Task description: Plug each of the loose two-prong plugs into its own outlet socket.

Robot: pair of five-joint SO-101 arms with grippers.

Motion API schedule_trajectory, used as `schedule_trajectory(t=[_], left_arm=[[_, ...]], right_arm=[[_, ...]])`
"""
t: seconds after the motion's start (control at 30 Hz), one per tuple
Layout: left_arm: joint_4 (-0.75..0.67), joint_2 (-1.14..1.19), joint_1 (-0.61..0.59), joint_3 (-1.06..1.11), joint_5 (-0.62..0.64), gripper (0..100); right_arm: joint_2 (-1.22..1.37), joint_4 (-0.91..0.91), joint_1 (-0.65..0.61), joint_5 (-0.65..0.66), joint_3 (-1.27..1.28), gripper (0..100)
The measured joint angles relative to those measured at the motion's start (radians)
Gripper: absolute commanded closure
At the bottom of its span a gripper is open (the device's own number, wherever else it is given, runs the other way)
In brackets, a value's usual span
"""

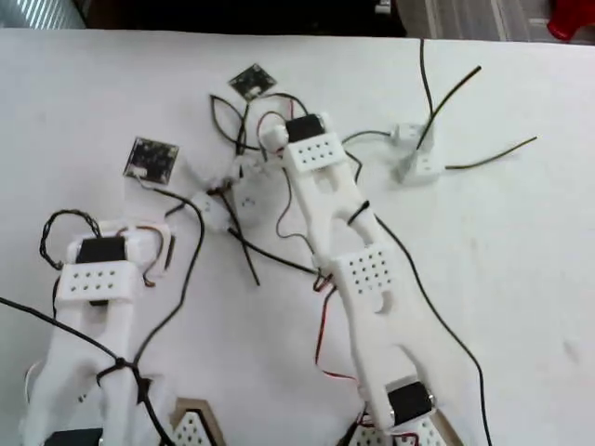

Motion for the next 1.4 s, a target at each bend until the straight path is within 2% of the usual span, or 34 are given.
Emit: schedule_trajectory(t=[0.37, 0.53, 0.77, 0.97, 1.1, 1.4], left_arm=[[0.000, 0.000, 0.000, 0.002, 0.000, 98], [0.000, 0.000, 0.000, 0.002, 0.000, 98], [0.000, 0.000, 0.000, 0.002, 0.000, 98], [0.000, 0.000, 0.000, 0.002, 0.000, 98], [0.000, 0.000, 0.000, 0.002, 0.000, 98], [-0.023, 0.000, 0.000, 0.002, 0.000, 98]], right_arm=[[0.051, 0.031, 0.005, 0.000, -0.060, 98.7], [0.051, 0.094, 0.005, 0.000, -0.114, 98.1], [0.049, 0.354, 0.032, 0.000, -0.311, 98.1], [0.043, 0.385, 0.118, 0.000, -0.354, 98.2], [-0.023, 0.387, 0.133, 0.000, -0.222, 98.2], [-0.400, 0.387, 0.147, 0.000, 0.334, 98.2]])
